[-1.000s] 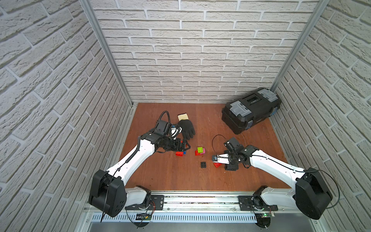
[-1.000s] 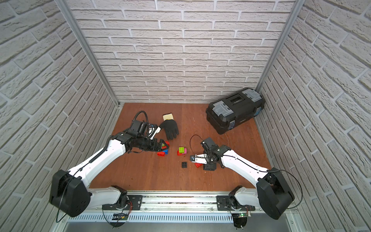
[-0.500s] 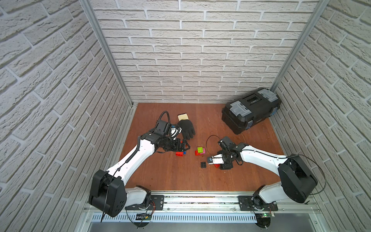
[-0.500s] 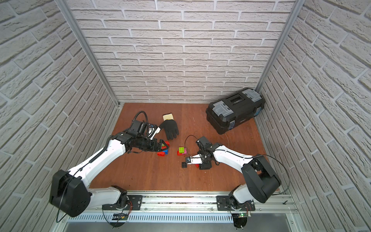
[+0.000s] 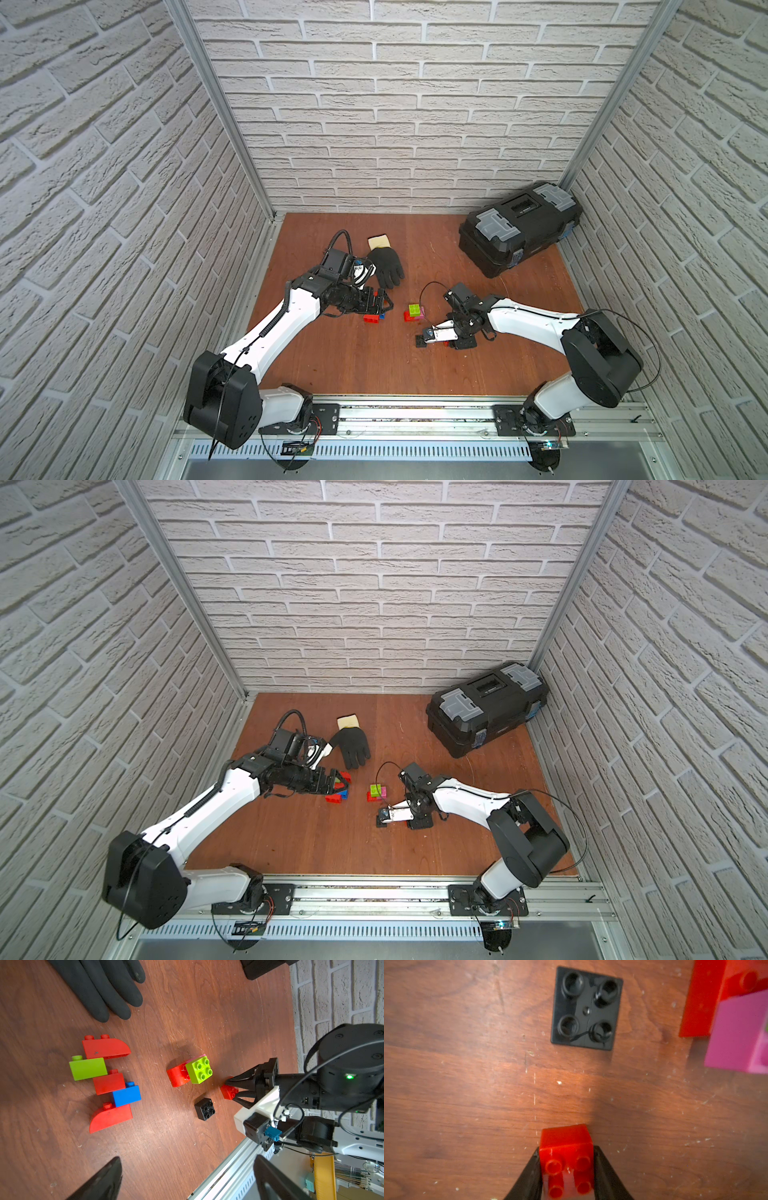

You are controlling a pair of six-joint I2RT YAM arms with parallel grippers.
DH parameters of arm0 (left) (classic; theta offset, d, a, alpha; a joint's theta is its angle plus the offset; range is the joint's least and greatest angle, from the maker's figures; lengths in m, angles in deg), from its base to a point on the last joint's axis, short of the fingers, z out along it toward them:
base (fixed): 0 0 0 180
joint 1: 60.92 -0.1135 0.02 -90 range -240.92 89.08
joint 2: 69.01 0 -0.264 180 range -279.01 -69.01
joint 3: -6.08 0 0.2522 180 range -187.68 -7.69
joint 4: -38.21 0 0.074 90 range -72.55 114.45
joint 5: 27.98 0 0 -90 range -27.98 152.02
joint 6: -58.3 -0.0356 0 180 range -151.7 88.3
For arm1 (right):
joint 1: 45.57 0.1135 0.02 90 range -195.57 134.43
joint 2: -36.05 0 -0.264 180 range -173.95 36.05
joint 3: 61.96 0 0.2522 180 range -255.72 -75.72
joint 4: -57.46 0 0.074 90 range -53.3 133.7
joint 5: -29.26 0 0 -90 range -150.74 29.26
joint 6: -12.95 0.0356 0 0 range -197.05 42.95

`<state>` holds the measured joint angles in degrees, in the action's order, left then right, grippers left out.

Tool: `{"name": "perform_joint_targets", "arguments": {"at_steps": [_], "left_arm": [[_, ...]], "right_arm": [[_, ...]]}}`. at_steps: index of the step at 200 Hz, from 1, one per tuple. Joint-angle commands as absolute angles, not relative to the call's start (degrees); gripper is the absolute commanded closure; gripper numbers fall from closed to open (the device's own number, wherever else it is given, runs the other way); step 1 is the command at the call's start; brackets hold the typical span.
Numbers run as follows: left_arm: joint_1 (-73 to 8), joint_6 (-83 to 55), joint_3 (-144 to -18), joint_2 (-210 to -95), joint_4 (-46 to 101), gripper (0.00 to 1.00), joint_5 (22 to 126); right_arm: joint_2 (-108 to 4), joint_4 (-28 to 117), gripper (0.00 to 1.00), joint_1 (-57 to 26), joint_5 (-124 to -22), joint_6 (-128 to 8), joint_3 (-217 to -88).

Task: Assemble the letter s with lego
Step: Pick up the lego brick from the center of the board, then assemble the lego brick with the lego brick.

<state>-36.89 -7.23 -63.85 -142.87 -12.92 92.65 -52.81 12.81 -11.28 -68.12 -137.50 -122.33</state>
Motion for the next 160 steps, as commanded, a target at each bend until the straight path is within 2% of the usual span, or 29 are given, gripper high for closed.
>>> {"name": "perform_joint_targets", "arguments": {"at_steps": [1, 93, 160], "left_arm": [[-37.3, -8.3, -65.0, -142.6, -13.5, 0.02, 92.1], [-40.2, -9.9, -65.1, -140.9, -16.4, 0.02, 93.6], [-41.5, -10.7, -65.0, -139.9, -17.7, 0.02, 93.9]], "right_arm": [[-53.0, 12.7, 0.67, -10.6, -69.1, -137.4, -123.7], [-53.9, 1.8, 0.71, -7.8, -75.6, -127.3, -135.3], [-59.0, 2.2, 0.73, -4.0, -73.9, -124.1, -138.3]]}}
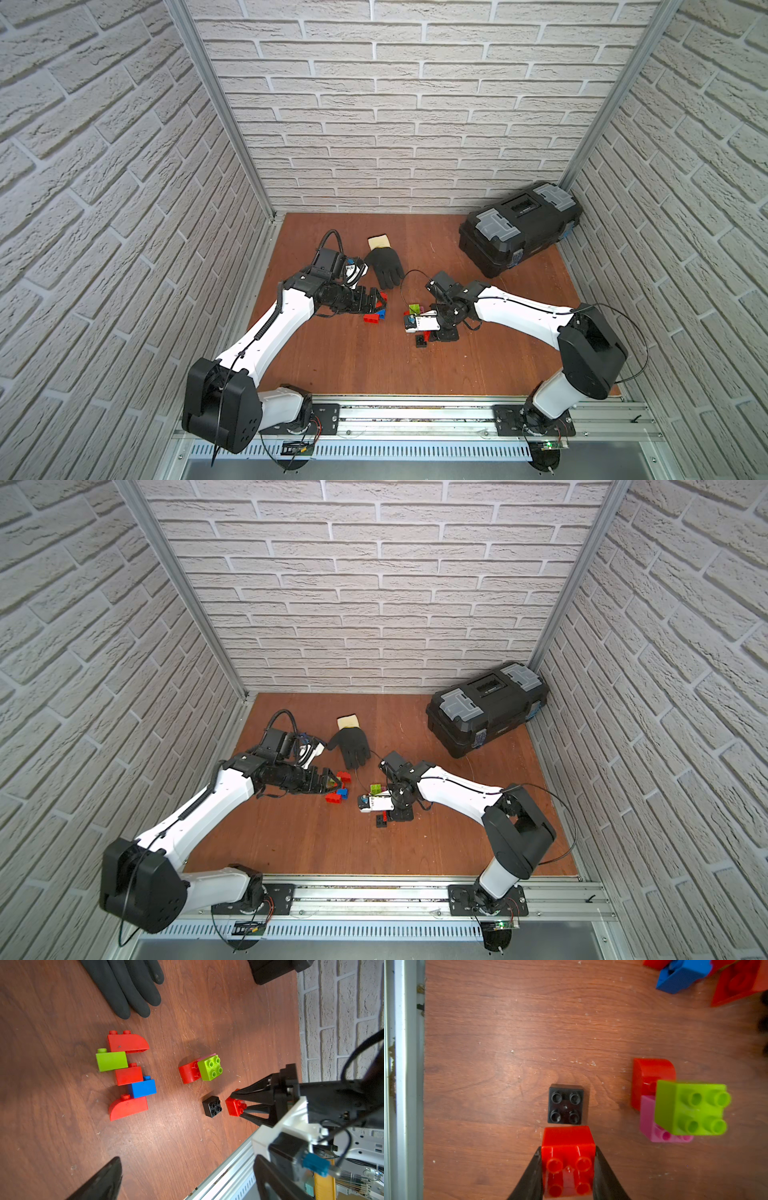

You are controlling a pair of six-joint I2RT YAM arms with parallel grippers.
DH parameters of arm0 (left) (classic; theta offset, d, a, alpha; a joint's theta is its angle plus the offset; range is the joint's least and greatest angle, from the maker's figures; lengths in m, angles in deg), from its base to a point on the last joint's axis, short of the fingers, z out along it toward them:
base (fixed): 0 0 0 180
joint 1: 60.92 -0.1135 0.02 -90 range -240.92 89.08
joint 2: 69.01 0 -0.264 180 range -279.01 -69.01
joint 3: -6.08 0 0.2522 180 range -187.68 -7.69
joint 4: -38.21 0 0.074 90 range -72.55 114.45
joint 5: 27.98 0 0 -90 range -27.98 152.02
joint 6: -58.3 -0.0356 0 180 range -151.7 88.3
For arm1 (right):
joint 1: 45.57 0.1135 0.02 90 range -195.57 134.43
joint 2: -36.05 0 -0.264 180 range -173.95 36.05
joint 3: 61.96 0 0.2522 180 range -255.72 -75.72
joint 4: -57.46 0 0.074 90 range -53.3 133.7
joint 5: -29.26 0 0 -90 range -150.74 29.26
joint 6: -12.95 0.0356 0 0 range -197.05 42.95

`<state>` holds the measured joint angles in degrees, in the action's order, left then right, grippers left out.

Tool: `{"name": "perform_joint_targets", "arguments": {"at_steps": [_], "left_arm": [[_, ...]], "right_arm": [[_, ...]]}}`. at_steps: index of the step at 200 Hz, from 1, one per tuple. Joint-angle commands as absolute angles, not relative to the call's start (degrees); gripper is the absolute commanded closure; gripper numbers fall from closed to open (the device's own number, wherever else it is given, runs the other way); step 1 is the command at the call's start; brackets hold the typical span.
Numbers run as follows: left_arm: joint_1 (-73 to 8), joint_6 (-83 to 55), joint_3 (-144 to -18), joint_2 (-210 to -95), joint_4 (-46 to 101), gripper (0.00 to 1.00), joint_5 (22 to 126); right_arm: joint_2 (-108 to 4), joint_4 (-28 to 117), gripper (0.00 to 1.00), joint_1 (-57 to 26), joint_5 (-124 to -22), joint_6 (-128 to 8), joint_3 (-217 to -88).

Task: Assemble the letter s with lego
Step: Assemble the lego brick with the lego brick.

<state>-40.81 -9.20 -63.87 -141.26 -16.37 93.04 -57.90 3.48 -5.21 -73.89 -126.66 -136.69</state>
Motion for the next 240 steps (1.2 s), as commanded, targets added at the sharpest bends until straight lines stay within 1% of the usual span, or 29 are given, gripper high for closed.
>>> {"name": "perform_joint_targets", "arguments": {"at_steps": [1, 66, 92, 183, 240], "left_arm": [[-41.5, -10.7, -65.0, -139.9, -17.7, 0.02, 93.9], [-41.9, -10.7, -64.5, -139.8, -17.3, 0.02, 94.4], [-41.9, -10.5, -64.4, -139.9, -17.2, 0.02, 94.5], [-42.0, -10.6, -64.2, -139.8, -17.3, 0.02, 94.5], [-42.0, -10.6, -64.0, -139.6, -17.5, 0.02, 94.5]], "right_arm": [[-59.1, 2.3, 0.73, -4.0, -73.8, -124.0, -138.4], [-61.8, 4.3, 0.74, -2.8, -69.8, -120.9, -138.5], [-62.4, 4.6, 0.75, -2.5, -69.6, -119.9, -138.7], [-64.9, 1.5, 0.76, -1.4, -66.5, -119.7, -138.8], [-63.3, 0.7, 0.76, -1.4, -65.1, -119.5, -137.7]]}}
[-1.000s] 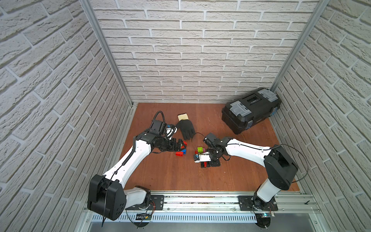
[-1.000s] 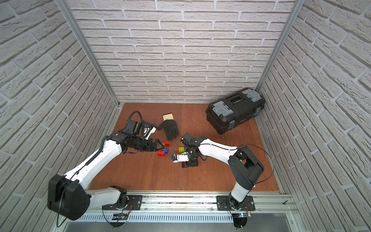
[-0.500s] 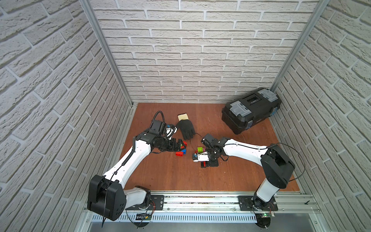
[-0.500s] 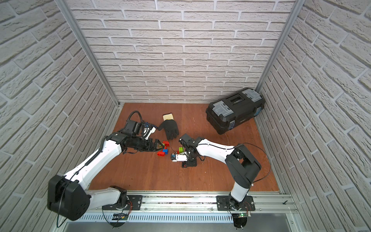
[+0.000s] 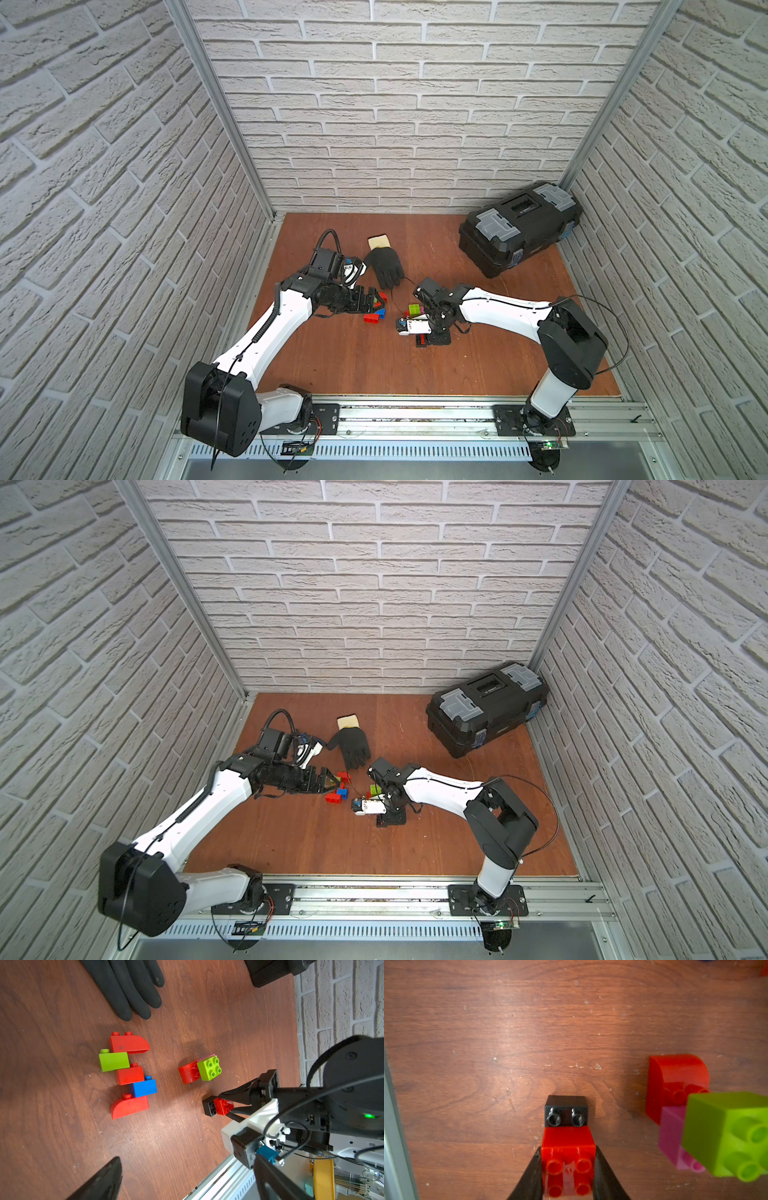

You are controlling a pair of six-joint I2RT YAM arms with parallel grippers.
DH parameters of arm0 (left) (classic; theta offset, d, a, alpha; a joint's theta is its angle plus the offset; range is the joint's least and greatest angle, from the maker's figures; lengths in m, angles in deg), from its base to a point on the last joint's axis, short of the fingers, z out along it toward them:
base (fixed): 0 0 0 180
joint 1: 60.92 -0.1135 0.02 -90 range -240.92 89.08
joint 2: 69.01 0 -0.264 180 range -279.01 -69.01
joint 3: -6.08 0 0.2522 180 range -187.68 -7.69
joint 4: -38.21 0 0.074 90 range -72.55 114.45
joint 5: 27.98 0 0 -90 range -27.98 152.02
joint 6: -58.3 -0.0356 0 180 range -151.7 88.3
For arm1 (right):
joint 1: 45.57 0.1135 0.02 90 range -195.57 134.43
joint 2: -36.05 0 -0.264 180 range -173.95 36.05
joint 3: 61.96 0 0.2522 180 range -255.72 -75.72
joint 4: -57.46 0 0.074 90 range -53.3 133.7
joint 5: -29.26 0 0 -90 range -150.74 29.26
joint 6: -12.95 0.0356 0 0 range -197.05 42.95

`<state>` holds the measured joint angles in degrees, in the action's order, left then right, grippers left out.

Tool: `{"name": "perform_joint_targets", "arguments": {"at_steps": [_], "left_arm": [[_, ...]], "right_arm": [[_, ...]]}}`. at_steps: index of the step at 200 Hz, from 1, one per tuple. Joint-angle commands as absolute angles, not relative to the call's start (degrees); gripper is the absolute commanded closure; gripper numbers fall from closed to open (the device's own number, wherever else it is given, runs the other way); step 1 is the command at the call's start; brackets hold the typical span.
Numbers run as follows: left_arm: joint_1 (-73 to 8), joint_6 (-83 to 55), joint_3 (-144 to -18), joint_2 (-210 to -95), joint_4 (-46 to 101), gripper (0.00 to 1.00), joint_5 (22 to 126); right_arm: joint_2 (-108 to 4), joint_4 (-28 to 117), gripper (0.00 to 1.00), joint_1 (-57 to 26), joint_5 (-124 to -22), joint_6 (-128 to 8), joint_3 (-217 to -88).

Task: Assemble the letter s with lego
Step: Assemble the lego brick with the lego brick.

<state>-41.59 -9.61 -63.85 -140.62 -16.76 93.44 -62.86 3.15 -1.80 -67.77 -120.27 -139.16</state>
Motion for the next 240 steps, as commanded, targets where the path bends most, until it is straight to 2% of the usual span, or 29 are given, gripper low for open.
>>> {"name": "perform_joint_targets", "arguments": {"at_steps": [1, 75, 240], "left_arm": [[-42.0, -10.6, -64.0, -139.6, -17.5, 0.02, 94.5], [-42.0, -10.7, -63.8, -139.3, -17.7, 0.02, 94.3], [-42.0, -10.5, -64.2, -140.5, -17.0, 0.02, 94.3]], "right_arm": [[-63.2, 0.7, 0.76, -1.4, -65.2, -119.5, -137.7], [-61.3, 2.0, 0.76, -1.6, -65.6, -118.6, -136.0], [-69.6, -1.2, 0.75, 0.9, -62.2, -117.6, -140.9]]}}
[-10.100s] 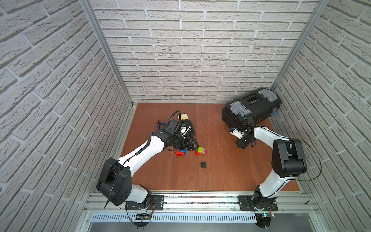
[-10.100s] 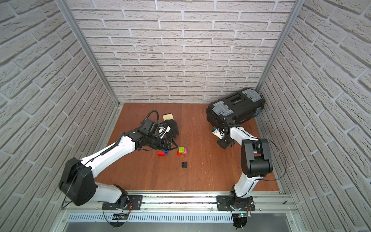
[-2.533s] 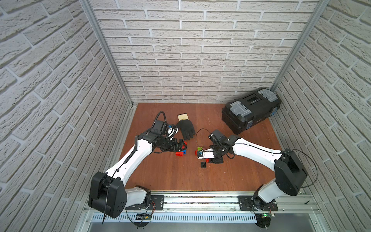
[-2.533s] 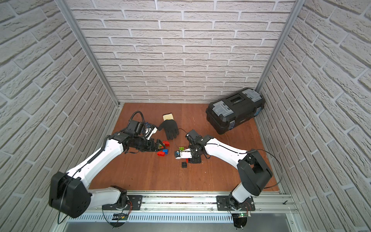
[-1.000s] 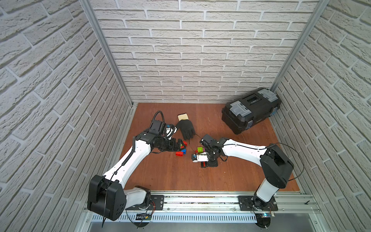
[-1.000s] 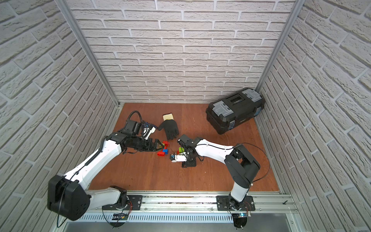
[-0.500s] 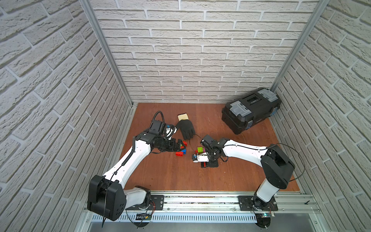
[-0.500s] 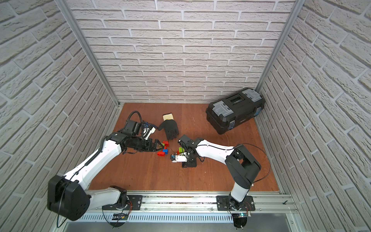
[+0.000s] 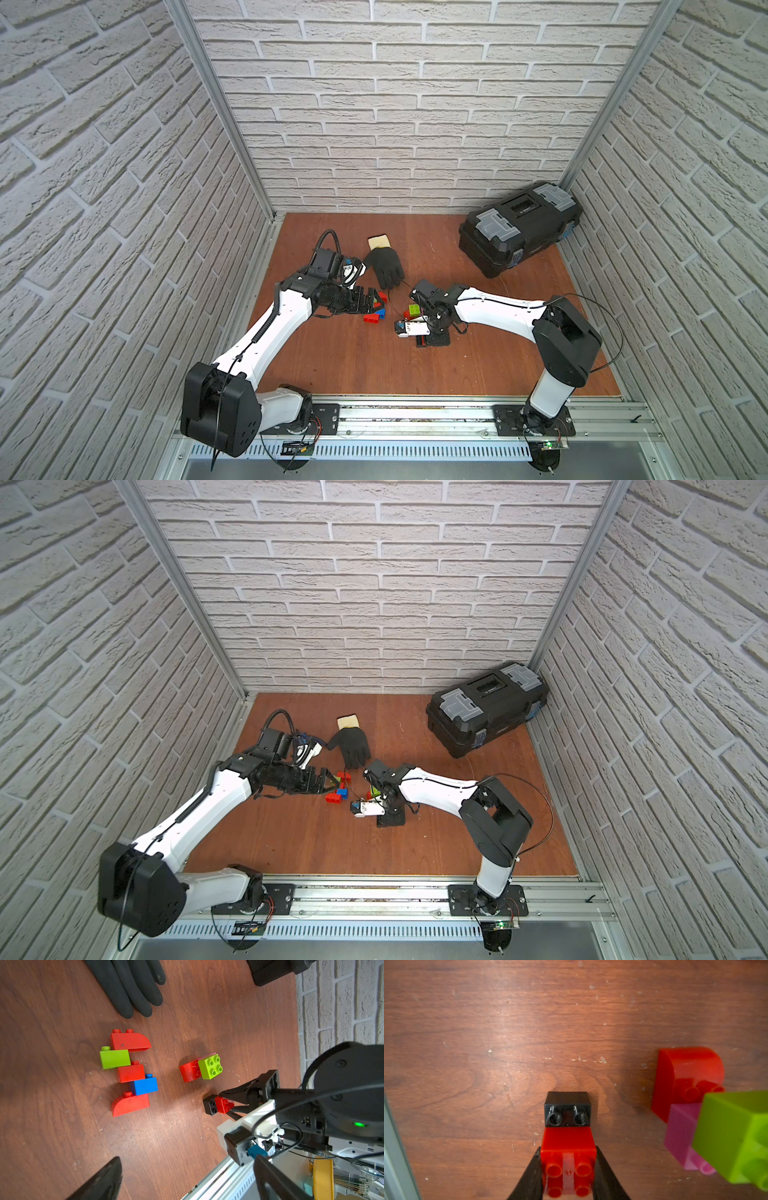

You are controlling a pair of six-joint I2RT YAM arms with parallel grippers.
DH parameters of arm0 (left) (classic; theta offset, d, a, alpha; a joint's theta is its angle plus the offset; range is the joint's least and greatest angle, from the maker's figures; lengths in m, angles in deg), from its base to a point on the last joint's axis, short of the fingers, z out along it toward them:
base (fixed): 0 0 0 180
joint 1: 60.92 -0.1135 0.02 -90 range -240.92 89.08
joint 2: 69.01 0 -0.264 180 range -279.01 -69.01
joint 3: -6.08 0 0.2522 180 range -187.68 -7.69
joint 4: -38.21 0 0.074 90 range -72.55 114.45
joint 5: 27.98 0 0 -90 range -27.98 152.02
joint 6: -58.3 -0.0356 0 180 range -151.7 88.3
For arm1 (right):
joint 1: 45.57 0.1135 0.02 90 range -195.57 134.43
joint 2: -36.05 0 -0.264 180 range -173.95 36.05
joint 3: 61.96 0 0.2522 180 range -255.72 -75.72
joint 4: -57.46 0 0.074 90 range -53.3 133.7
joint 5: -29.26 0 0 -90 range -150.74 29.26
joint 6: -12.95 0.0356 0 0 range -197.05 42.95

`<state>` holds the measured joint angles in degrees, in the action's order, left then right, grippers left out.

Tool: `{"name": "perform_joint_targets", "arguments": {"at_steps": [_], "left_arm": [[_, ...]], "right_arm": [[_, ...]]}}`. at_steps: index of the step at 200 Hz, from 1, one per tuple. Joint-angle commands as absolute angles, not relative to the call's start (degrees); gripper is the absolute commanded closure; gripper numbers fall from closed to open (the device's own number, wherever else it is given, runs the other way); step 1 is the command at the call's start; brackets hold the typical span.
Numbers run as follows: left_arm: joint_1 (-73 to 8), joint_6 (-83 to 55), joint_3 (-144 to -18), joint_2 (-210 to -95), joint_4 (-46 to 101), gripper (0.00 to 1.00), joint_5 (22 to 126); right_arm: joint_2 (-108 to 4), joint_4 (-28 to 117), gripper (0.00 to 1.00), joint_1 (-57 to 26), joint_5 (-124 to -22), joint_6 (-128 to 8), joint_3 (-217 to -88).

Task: Assemble the letter s with lego
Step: Assemble the lego brick with the lego brick.

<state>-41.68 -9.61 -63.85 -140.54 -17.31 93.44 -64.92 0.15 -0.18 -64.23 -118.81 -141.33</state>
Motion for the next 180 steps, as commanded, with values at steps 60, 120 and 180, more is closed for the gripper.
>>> {"name": "perform_joint_targets", "arguments": {"at_steps": [60, 120, 180], "left_arm": [[-42.0, -10.6, -64.4, -140.6, -17.2, 0.02, 93.9], [-42.0, -11.1, -64.7, -140.2, -17.3, 0.02, 93.5], [-40.1, -13.2, -64.3, -140.1, -15.6, 0.02, 91.9]], "right_arm": [[-68.0, -3.3, 0.65, 1.4, -62.7, -117.0, -144.7], [-62.7, -3.2, 0.42, 1.2, -62.6, -116.8, -145.3], [-51.6, 2.9, 0.35, -1.4, -64.1, -113.3, -137.6]]}}
